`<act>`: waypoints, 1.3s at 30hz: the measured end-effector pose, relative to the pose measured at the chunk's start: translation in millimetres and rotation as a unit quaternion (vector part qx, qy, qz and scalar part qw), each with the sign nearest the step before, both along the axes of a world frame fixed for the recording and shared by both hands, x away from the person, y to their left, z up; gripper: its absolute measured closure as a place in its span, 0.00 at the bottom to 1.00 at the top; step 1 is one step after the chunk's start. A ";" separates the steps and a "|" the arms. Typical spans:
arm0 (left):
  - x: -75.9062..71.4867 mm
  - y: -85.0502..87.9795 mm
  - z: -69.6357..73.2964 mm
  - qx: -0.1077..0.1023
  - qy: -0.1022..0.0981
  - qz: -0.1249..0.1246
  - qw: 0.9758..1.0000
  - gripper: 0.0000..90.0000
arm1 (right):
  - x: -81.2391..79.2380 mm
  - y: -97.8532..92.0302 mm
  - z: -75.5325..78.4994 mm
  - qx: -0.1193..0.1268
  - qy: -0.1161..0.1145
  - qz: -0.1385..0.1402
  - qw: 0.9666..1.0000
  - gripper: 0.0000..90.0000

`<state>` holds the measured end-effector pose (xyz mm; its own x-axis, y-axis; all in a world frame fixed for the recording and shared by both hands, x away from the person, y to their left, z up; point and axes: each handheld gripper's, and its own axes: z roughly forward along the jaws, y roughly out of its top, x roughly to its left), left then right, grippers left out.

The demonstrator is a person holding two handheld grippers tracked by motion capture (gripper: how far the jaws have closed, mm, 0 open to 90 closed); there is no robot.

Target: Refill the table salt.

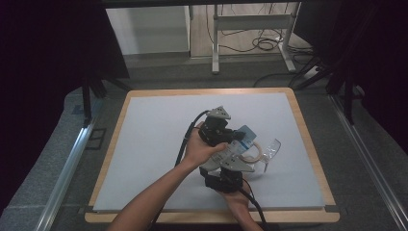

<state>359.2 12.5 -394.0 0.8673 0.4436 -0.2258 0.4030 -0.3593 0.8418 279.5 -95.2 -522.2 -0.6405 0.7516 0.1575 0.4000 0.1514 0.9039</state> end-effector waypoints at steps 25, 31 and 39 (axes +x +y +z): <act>7.9 -9.7 4.5 0.033 0.000 0.001 0.999 1.00 | 4.3 5.0 -0.2 0.022 -0.008 -0.015 1.000 0.35; 8.2 -14.2 6.5 0.049 -0.004 0.001 0.999 1.00 | 5.1 6.7 0.2 0.030 -0.011 -0.022 0.999 0.36; 9.9 -18.3 8.1 0.062 -0.004 0.003 0.998 1.00 | 6.7 8.9 0.8 0.039 -0.015 -0.032 0.999 0.36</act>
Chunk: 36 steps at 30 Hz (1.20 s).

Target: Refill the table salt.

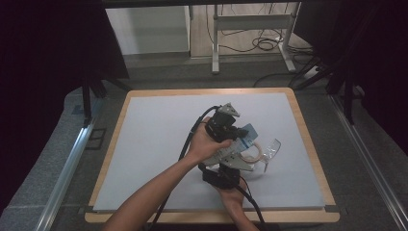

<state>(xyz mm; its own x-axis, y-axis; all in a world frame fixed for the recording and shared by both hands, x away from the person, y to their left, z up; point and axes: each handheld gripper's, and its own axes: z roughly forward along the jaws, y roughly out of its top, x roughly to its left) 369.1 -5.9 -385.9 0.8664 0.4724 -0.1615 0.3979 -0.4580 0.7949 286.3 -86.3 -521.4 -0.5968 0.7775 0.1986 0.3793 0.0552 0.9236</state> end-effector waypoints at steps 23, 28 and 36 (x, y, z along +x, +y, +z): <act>5.7 -5.0 5.7 0.033 0.008 -0.013 0.999 1.00 | 2.7 3.2 0.6 0.034 -0.006 0.005 0.999 0.36; 7.0 -6.5 7.4 0.037 0.008 -0.015 0.999 1.00 | 2.3 3.4 1.2 0.037 -0.011 0.002 0.999 0.37; 10.1 -5.8 6.6 0.036 0.015 -0.019 0.999 1.00 | 2.2 2.6 1.2 0.033 -0.009 0.004 0.999 0.37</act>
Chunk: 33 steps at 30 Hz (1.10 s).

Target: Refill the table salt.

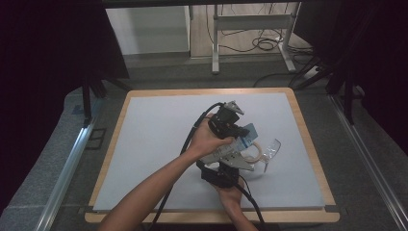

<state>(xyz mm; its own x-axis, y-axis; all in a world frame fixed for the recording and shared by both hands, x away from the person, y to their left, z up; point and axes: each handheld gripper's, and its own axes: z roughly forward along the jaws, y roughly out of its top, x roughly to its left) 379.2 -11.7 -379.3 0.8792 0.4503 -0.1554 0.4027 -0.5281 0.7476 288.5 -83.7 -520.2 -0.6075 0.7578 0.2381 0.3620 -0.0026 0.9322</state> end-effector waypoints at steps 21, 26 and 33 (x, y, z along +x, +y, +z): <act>7.6 -12.6 4.3 0.049 0.004 -0.011 0.999 1.00 | 1.6 3.2 4.6 0.005 -0.007 -0.004 1.000 0.38; 7.7 -15.7 7.1 0.058 0.000 -0.012 0.998 1.00 | 3.1 3.3 6.7 0.010 -0.012 -0.006 1.000 0.38; 7.1 -20.6 8.6 0.068 -0.001 -0.009 0.998 1.00 | 3.6 2.8 8.5 0.019 -0.013 -0.007 1.000 0.38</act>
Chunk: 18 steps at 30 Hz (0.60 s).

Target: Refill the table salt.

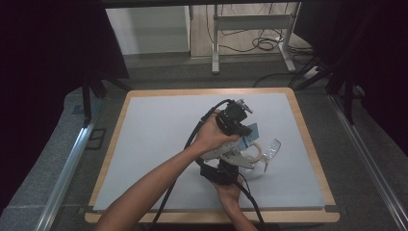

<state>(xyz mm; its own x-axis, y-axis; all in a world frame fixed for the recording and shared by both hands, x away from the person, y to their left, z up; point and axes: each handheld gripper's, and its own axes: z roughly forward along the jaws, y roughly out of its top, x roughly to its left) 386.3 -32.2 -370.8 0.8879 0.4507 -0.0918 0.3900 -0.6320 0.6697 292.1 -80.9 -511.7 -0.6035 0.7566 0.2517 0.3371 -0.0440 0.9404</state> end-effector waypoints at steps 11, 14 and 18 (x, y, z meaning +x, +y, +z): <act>0.4 -6.6 0.9 0.014 0.000 0.000 1.000 1.00 | 0.8 1.0 3.9 0.013 -0.003 -0.002 1.000 0.38; 0.5 -9.1 1.0 0.017 0.000 0.001 1.000 1.00 | 1.3 0.6 4.9 0.015 -0.003 -0.003 1.000 0.39; 0.5 -11.9 2.2 0.024 -0.005 0.003 1.000 1.00 | 2.6 0.3 5.4 0.021 -0.007 -0.003 1.000 0.39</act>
